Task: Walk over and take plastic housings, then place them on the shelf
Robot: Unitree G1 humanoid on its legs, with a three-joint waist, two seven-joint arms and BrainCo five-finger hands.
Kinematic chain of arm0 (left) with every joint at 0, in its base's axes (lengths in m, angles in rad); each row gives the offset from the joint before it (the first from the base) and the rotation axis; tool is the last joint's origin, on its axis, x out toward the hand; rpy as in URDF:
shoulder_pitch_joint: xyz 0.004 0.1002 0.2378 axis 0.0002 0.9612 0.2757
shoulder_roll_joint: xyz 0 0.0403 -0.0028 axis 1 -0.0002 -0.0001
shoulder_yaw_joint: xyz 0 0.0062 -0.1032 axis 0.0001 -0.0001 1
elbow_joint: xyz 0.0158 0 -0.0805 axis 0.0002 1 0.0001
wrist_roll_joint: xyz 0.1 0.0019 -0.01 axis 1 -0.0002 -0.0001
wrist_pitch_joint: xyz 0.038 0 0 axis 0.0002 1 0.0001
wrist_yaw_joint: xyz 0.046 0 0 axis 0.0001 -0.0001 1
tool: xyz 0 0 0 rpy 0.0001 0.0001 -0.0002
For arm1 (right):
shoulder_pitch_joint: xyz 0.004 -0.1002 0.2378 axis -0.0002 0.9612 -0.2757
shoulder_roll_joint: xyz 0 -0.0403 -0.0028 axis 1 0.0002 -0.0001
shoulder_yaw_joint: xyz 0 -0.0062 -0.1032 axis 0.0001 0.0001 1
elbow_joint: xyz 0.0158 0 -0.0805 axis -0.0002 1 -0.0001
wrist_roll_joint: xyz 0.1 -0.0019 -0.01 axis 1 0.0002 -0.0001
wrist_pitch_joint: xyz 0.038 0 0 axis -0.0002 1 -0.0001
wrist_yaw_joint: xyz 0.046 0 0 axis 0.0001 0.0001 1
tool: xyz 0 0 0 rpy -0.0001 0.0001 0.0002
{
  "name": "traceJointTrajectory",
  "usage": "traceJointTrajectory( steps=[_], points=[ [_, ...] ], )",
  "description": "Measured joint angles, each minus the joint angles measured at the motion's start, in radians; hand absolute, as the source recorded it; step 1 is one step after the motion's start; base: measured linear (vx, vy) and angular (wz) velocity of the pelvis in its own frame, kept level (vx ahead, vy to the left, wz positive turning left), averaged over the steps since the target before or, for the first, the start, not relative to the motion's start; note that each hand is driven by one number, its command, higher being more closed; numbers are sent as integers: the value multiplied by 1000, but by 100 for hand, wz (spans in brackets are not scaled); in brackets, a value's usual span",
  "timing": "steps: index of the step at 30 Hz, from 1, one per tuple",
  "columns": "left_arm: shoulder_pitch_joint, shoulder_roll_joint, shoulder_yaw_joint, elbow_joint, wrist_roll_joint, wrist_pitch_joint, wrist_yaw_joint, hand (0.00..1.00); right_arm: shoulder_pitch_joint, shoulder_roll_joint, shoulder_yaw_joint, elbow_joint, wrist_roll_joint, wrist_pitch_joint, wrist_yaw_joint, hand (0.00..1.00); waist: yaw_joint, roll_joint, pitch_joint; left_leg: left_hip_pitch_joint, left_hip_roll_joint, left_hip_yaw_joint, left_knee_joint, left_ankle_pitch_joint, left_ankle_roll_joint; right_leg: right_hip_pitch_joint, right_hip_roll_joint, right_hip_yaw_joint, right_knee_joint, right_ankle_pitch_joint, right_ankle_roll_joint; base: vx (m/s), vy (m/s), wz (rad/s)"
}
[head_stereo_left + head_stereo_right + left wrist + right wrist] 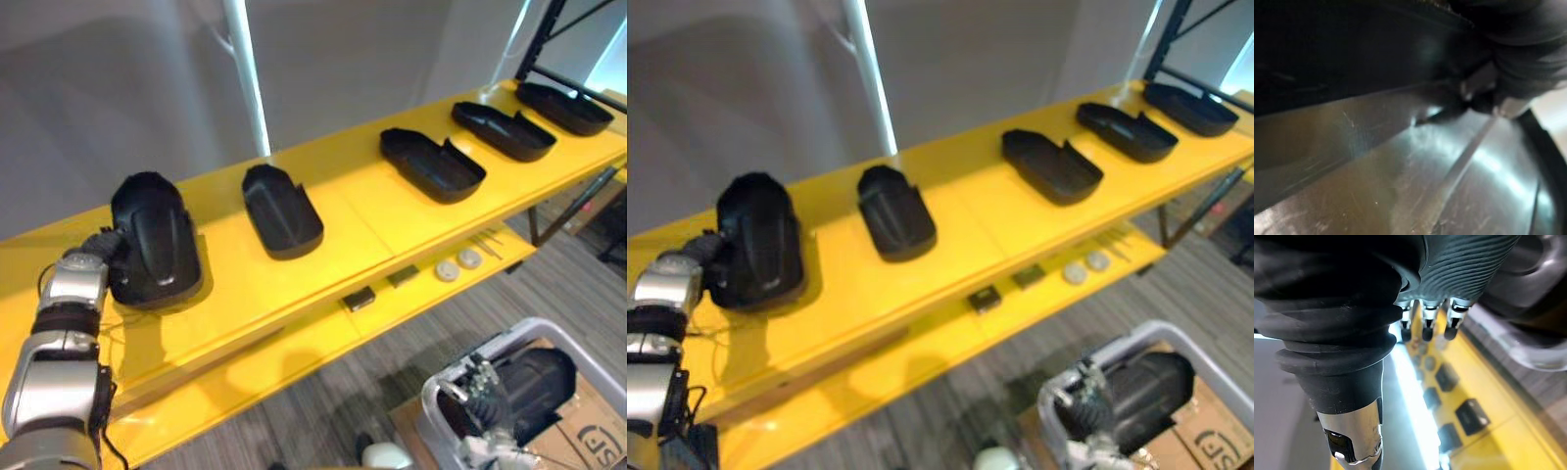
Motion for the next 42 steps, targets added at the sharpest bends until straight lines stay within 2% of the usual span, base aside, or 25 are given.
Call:
traceJointTrajectory(
  steps=[13,20,25,34,38,42],
  points=[
    [0,0,-10,26,27,-2,-2,100,21,2,35,120,11,-3,-30,0,-4,-28,20,-3,-3,-1,0,0,0,4,-3,0,-12,10,2,0,0,0],
    [0,0,-12,51,26,-10,0,100,28,9,76,233,41,-11,-15,0,-7,-15,28,18,-5,10,6,1,-1,8,-3,3,-3,10,2,12,8,-4],
    [0,2,-12,52,17,-45,6,100,31,9,81,259,43,-20,-9,0,-7,-4,35,28,-6,26,1,1,-1,5,-5,10,7,9,3,-38,17,-9],
    [-1,3,-12,65,11,-45,23,100,42,12,99,260,49,-23,-7,0,-11,-2,38,33,-9,33,1,0,0,5,-8,20,7,10,6,-9,5,-3],
    [-1,17,-12,74,-15,-45,44,100,45,12,99,260,80,-28,-7,0,-14,3,68,33,-9,33,1,0,0,5,-8,20,6,11,7,0,0,0],
    [-1,24,-12,84,-23,-45,58,100,48,11,99,260,84,-28,-3,0,-14,7,71,32,-7,33,5,0,-1,5,-6,20,6,11,7,8,2,0]
  ],
)
